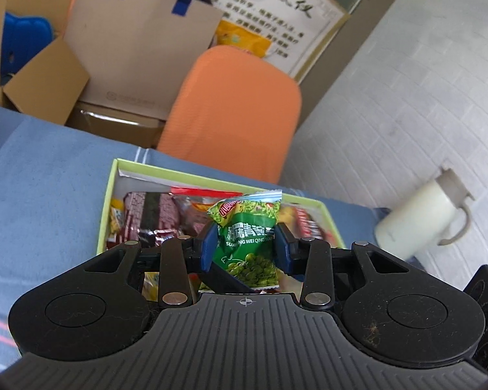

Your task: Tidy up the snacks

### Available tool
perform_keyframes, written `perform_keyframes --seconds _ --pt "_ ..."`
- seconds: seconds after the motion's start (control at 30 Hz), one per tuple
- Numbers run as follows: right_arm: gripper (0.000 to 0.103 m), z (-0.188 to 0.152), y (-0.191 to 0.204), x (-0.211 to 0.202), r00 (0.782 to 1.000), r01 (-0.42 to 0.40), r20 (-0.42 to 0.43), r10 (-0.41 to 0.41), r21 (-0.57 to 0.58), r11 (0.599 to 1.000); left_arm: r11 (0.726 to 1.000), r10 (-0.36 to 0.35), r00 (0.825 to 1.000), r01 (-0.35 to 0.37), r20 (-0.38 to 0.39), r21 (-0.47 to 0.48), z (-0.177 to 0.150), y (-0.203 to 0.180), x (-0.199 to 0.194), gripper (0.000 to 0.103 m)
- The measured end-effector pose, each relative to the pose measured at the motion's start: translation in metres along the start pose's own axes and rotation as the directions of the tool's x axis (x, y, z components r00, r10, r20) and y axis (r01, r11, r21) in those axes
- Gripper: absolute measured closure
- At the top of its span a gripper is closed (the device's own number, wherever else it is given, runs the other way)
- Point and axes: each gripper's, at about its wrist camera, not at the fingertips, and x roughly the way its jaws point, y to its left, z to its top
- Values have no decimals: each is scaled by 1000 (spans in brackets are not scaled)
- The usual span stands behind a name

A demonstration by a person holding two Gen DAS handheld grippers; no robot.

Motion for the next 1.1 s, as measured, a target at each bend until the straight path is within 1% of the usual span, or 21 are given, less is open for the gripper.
perform_keyframes --seconds 0.07,0.1,0.13,0.17,0.2,0.23,0.27,0.3,0.33,0.37,0.47,0.57,0.67,0.73,0.83,0.87,0.97,1.03,1.1 --pt "47 -5 -6 17 1000 -11 -29 12 35 999 1000 25 999 -25 -23 10 -2 6 14 85" --pt "43 -9 -7 22 1000 -5 -26 6 41 999 999 33 999 -33 -32 16 -4 9 21 84" --pt "40 -11 -7 22 1000 -3 -26 4 23 1000 999 36 999 -36 -36 13 -6 11 27 78" --pt "40 -11 -5 21 999 11 -34 -11 -5 1000 1000 26 999 -26 -37 -1 -10 16 28 74" --pt "35 -10 -4 17 998 44 -32 -45 -13 999 1000 -1 1000 1 -31 -15 -10 18 29 71" --pt "31 -10 -2 11 998 57 -16 -58 -19 998 999 -22 1000 22 -20 -24 -9 19 25 64" --pt "28 -7 -5 8 999 53 2 -53 -7 999 999 -30 1000 30 1 -26 -9 18 19 54" --pt "21 -5 -9 3 999 37 17 -37 18 999 1000 -23 999 24 28 -18 -7 17 11 50" --pt "8 -4 -11 -1 999 27 32 -28 39 999 1000 -11 998 11 57 -3 -6 15 1 44" --pt "6 -3 -12 -5 998 29 51 -32 46 999 1000 3 997 -5 82 14 -4 13 -9 41" --pt "5 -2 -3 -24 995 67 79 -68 18 998 998 34 990 -41 135 51 -9 9 -40 37" --pt "3 -14 8 -54 990 101 99 -102 16 995 996 50 981 -62 188 57 -23 5 -67 31" --pt "1 -39 18 -89 983 158 87 -162 60 986 993 87 971 -102 223 55 -51 -1 -87 26" --pt "1 -54 18 -106 975 204 69 -213 122 971 990 124 965 -137 230 42 -73 -5 -97 24" --pt "0 -82 19 -128 963 253 30 -267 240 937 985 162 957 -172 241 24 -113 -12 -111 22" --pt "0 -90 19 -135 959 267 16 -283 283 921 982 178 954 -188 243 20 -126 -15 -116 18" --pt "0 -119 22 -158 944 301 -2 -329 411 860 969 236 940 -248 246 17 -162 -25 -124 15" --pt "0 -131 28 -170 931 329 -12 -364 453 828 961 258 938 -273 230 36 -180 -31 -126 13" --pt "0 -135 35 -181 914 371 -28 -405 463 805 959 262 942 -279 209 54 -194 -37 -127 14"
